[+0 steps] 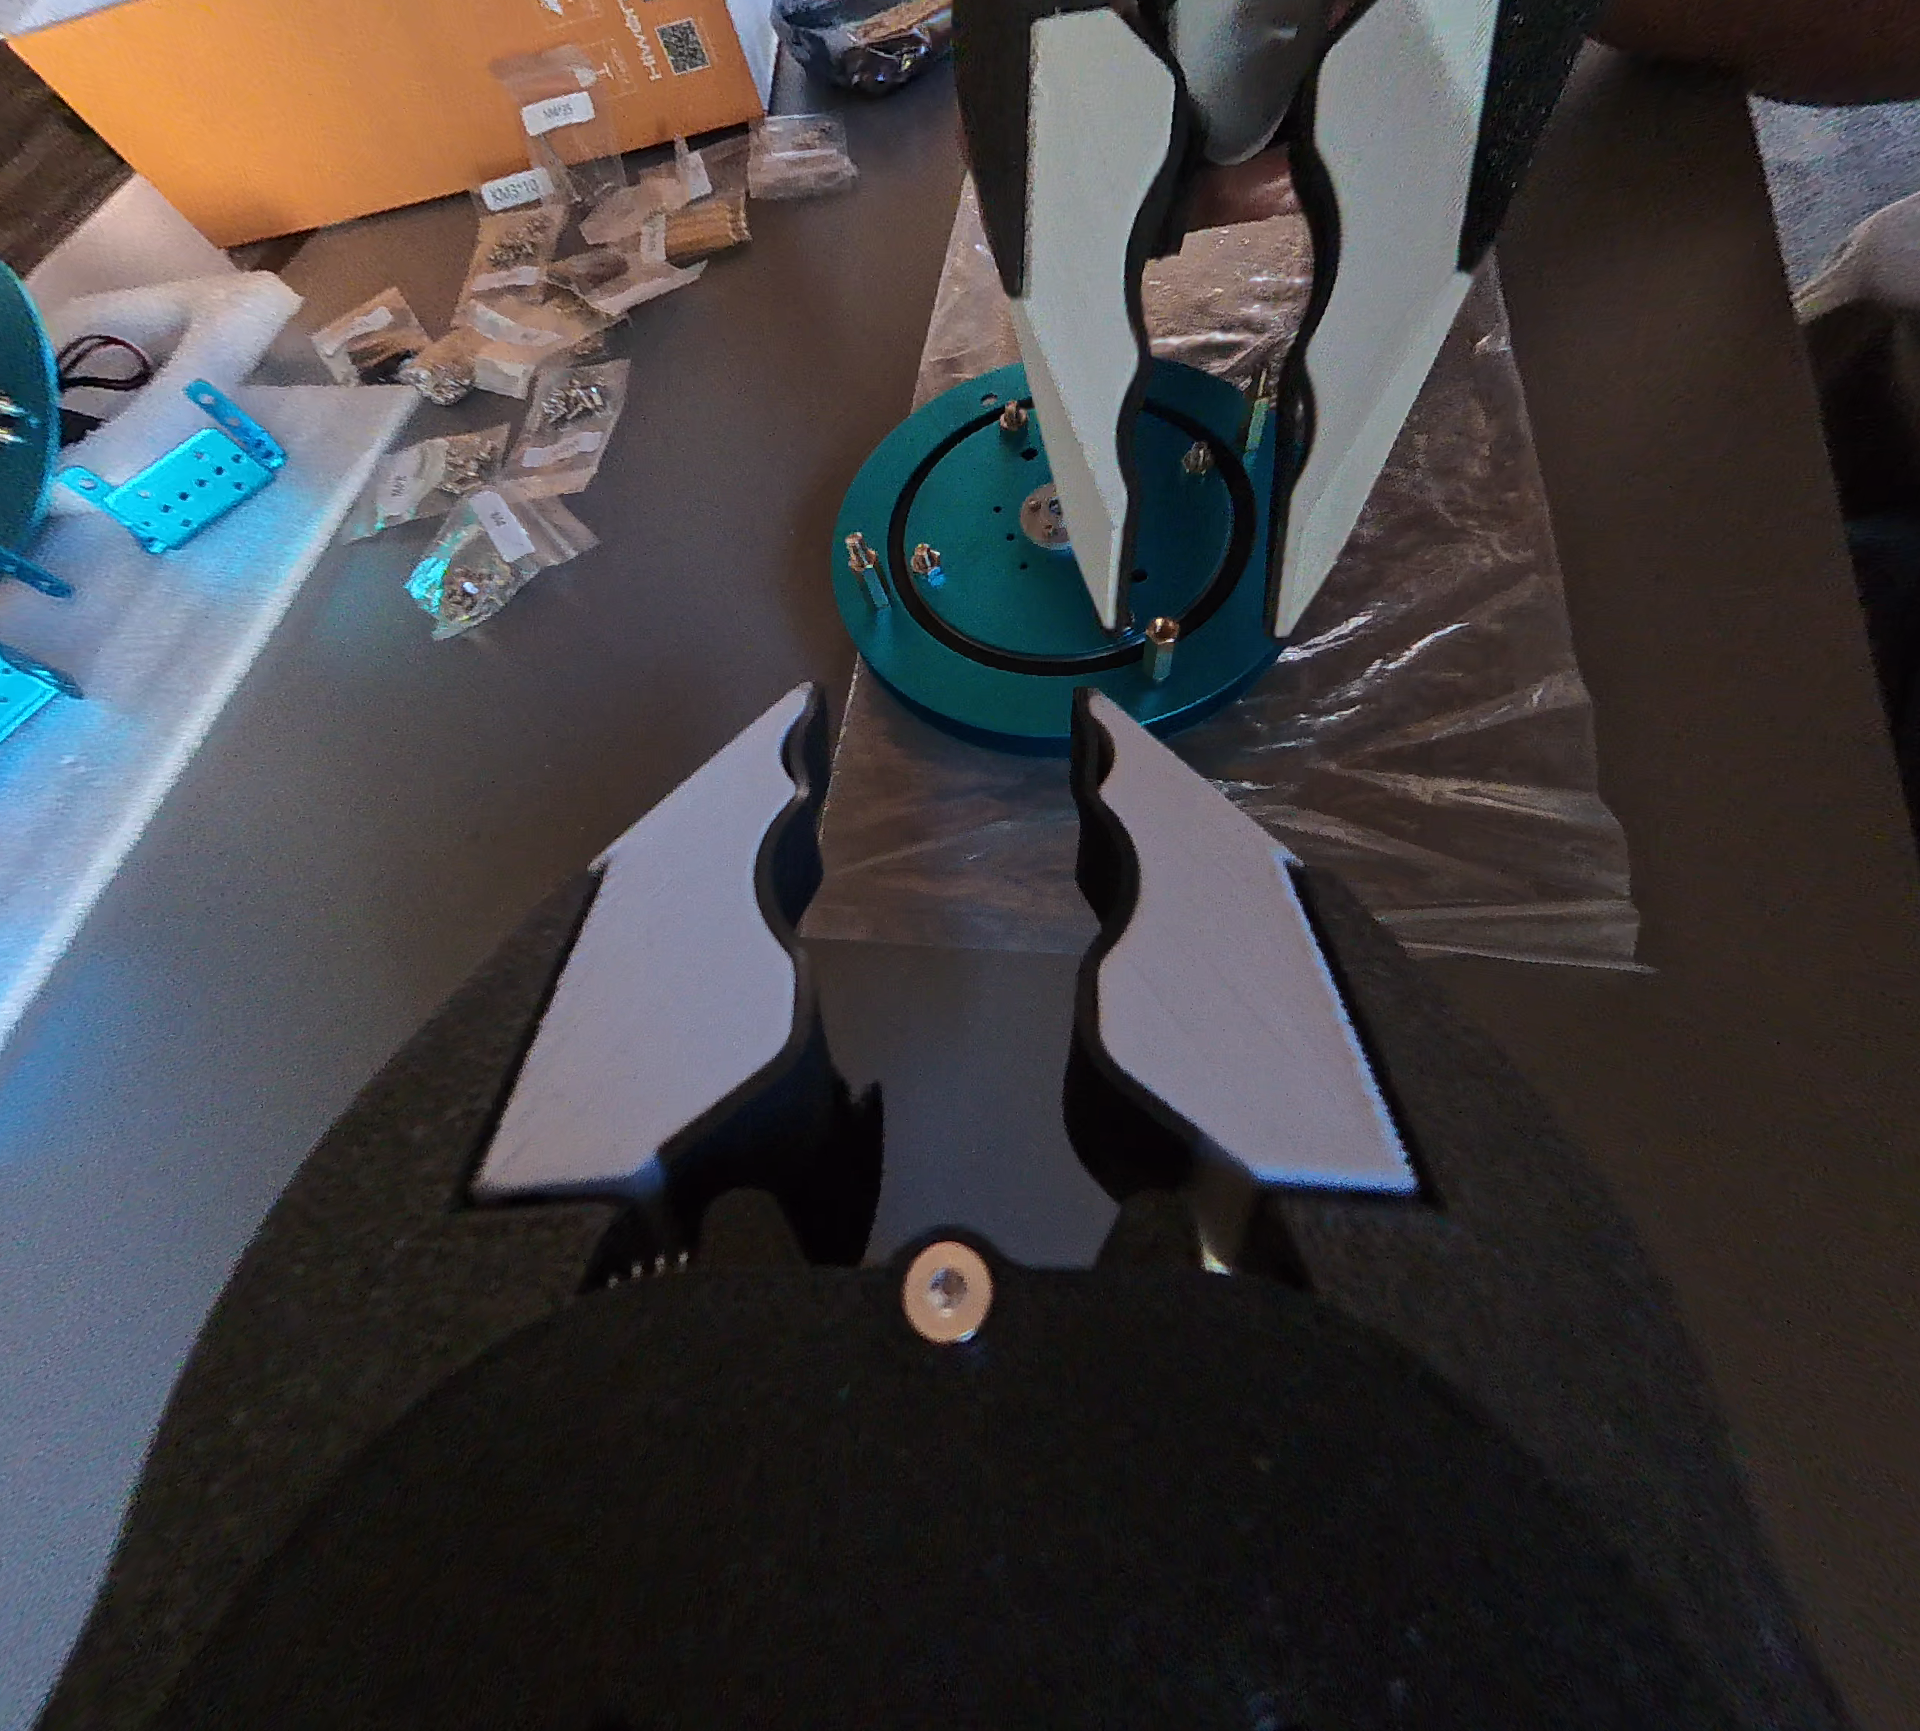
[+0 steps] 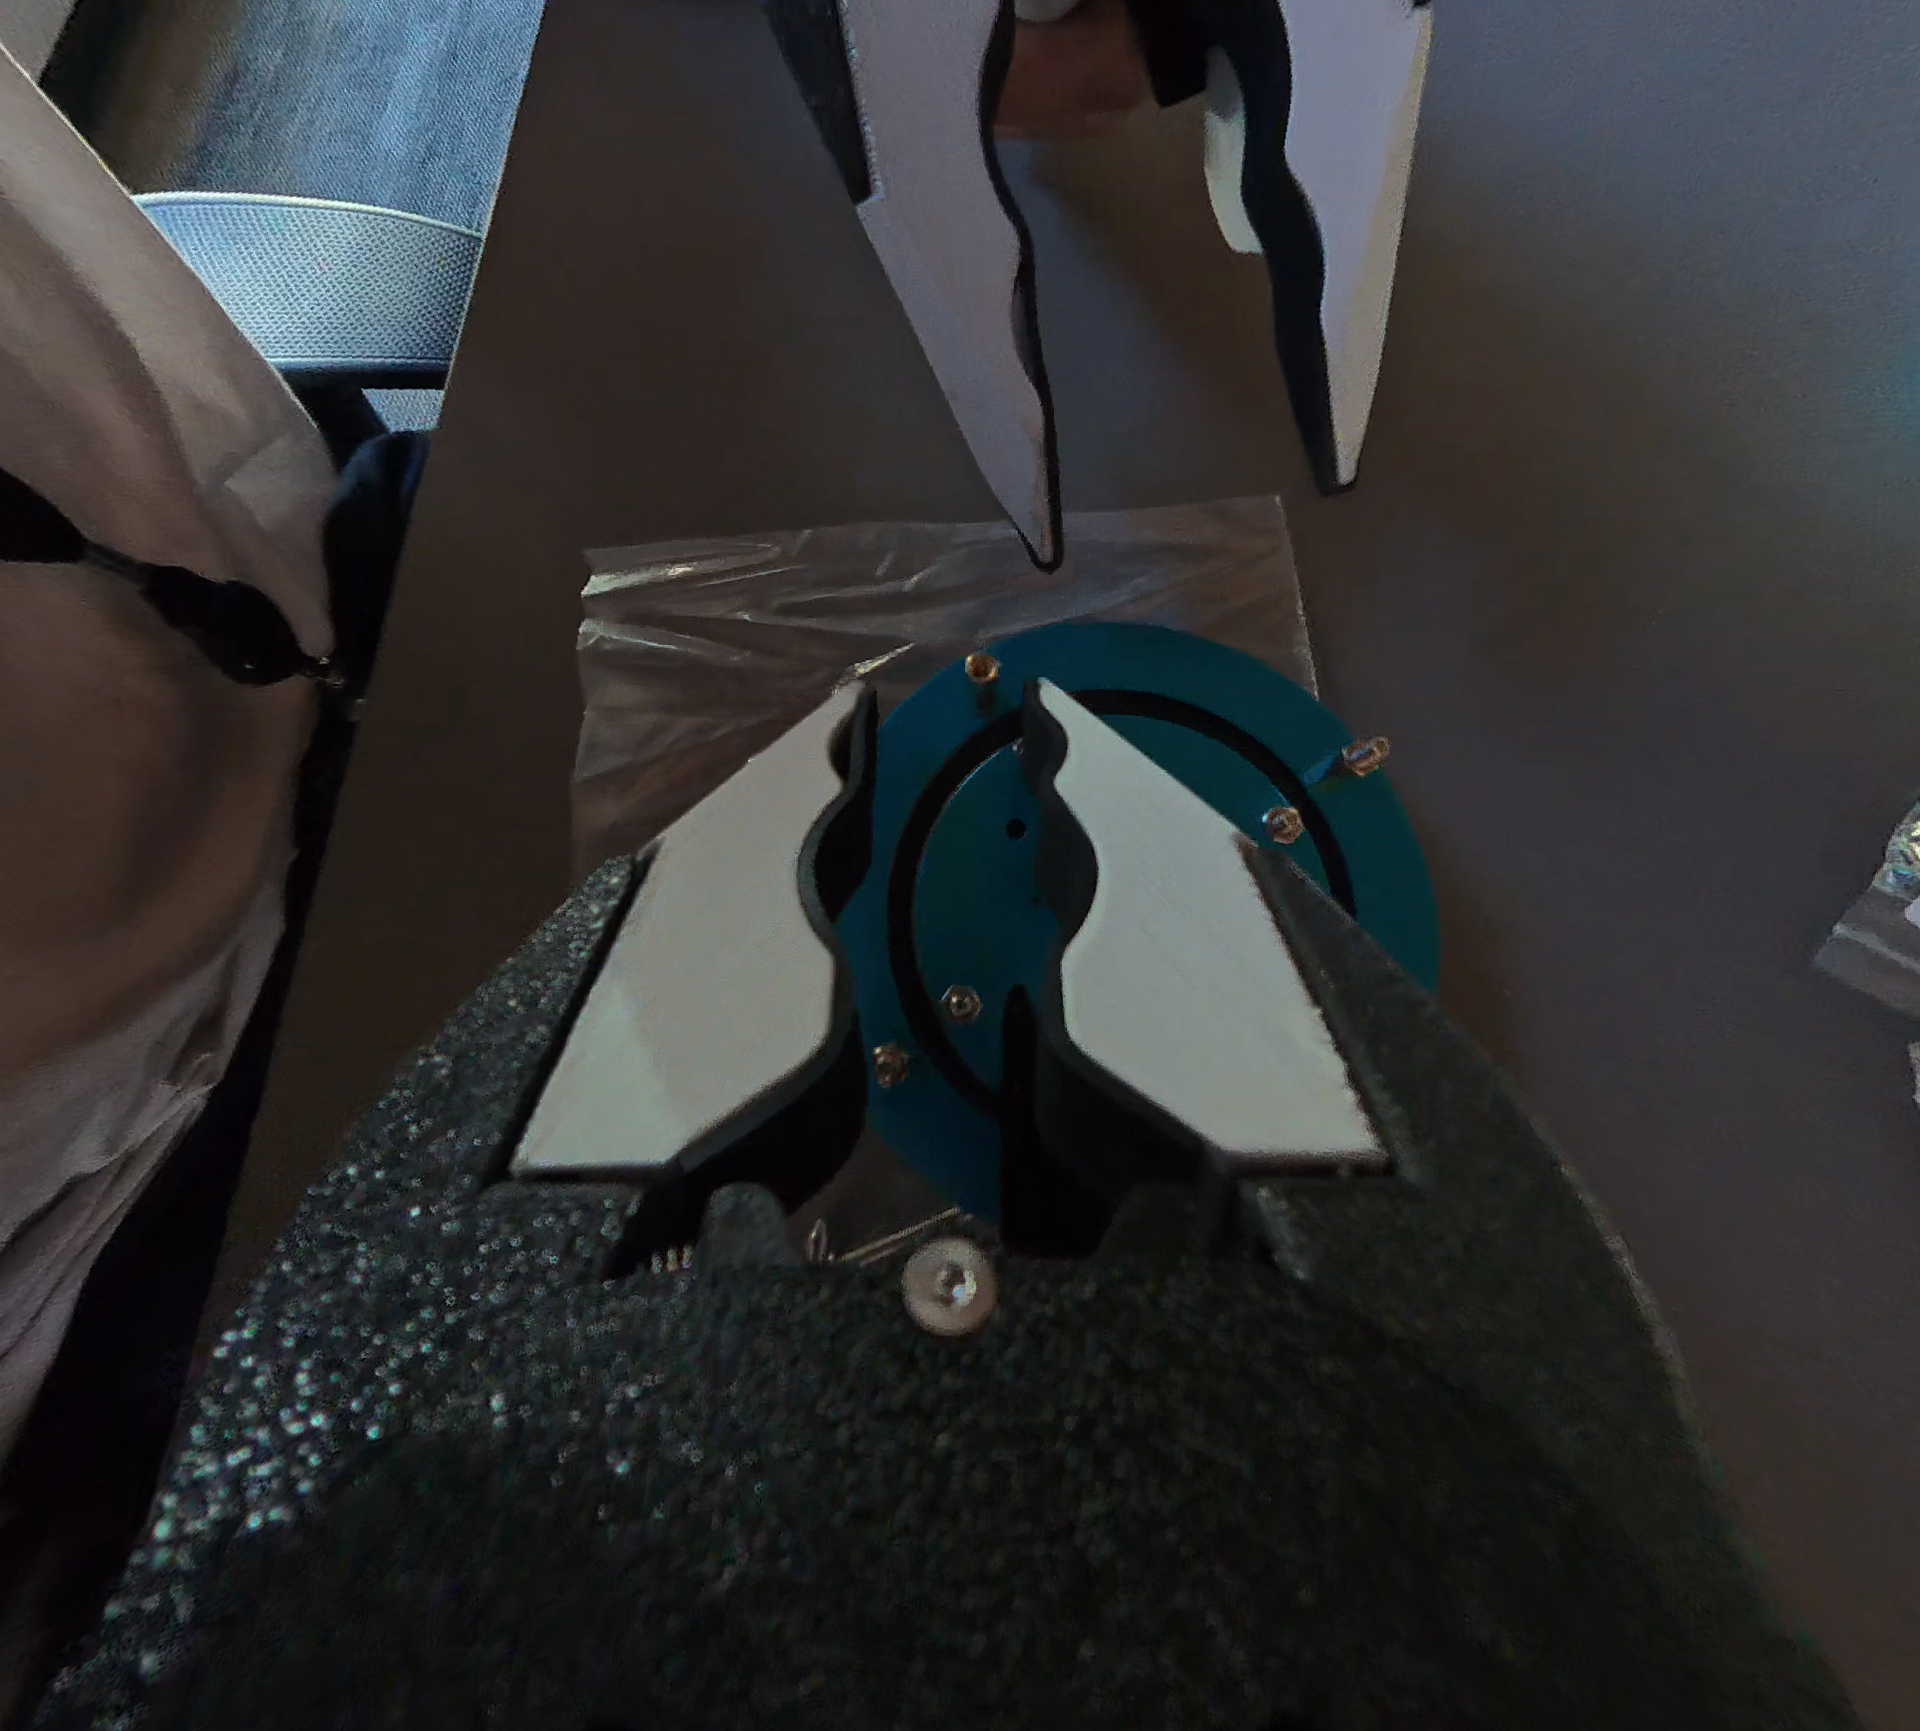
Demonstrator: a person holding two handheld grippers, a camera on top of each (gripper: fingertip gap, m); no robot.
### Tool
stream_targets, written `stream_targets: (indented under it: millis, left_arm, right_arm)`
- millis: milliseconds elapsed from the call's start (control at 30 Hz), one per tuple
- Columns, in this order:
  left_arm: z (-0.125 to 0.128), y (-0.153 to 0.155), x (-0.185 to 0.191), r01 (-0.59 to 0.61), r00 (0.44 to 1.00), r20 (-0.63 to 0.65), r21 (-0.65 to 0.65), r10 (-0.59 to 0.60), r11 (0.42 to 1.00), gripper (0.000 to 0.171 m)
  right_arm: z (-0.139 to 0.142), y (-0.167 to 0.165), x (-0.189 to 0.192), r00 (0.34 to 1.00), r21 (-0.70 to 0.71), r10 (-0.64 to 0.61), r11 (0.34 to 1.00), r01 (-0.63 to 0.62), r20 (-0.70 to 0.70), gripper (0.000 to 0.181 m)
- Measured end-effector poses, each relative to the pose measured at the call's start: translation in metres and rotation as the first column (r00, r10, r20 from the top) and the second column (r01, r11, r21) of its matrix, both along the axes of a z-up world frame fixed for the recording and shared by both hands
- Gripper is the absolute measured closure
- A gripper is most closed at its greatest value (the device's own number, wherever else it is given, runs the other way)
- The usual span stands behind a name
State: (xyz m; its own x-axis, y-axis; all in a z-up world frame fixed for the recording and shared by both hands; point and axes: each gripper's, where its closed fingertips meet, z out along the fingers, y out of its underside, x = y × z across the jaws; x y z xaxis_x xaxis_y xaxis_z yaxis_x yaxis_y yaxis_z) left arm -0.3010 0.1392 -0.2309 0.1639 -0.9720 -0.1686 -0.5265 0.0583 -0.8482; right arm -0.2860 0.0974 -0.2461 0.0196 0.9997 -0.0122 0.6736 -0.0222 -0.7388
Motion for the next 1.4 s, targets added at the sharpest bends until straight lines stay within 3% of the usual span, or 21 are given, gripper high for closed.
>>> stream_targets:
  millis: [233,367,500,667,800,900,1133,1333,1400]
  left_arm:
    - [-0.002,-0.012,0.004,0.021,1.000,0.005,-0.018,-0.021,1.000,0.127]
    - [-0.001,-0.017,0.023,0.033,0.999,0.037,-0.042,-0.031,0.999,0.124]
    - [-0.012,-0.018,0.033,0.044,0.999,-0.008,-0.035,-0.044,0.998,0.121]
    - [-0.017,-0.013,0.023,0.037,0.999,-0.022,-0.054,-0.038,0.998,0.113]
    - [-0.014,-0.017,0.015,0.047,0.999,-0.007,-0.052,-0.047,0.998,0.119]
    - [-0.010,-0.024,0.025,0.077,0.997,0.005,-0.047,-0.077,0.996,0.118]
    - [-0.017,-0.013,0.028,0.040,0.999,-0.029,-0.034,-0.041,0.999,0.119]
    - [-0.015,-0.013,0.013,0.049,0.999,-0.013,-0.059,-0.050,0.997,0.121]
    - [-0.011,-0.020,0.020,0.078,0.997,0.003,-0.062,-0.078,0.995,0.121]
  right_arm:
    - [0.000,0.001,-0.005,1.000,-0.002,-0.002,1.000,0.002,0.001,0.161]
    - [-0.002,-0.004,-0.008,1.000,-0.010,0.022,1.000,-0.022,-0.003,0.155]
    - [-0.006,-0.008,-0.008,0.999,-0.017,0.036,0.999,-0.036,0.006,0.150]
    - [-0.006,-0.009,0.000,1.000,-0.036,0.030,0.999,-0.030,0.004,0.148]
    - [-0.004,-0.006,0.006,1.000,-0.024,0.021,0.999,-0.021,-0.003,0.152]
    - [-0.004,-0.002,-0.001,1.000,-0.026,0.013,1.000,-0.013,-0.005,0.137]
    - [-0.007,-0.012,-0.009,0.999,-0.049,0.043,0.998,-0.043,-0.001,0.132]
    - [0.000,-0.004,0.002,0.999,-0.047,0.011,0.999,-0.013,-0.030,0.142]
    - [0.003,0.000,-0.004,0.999,-0.057,0.001,0.998,-0.003,-0.043,0.133]
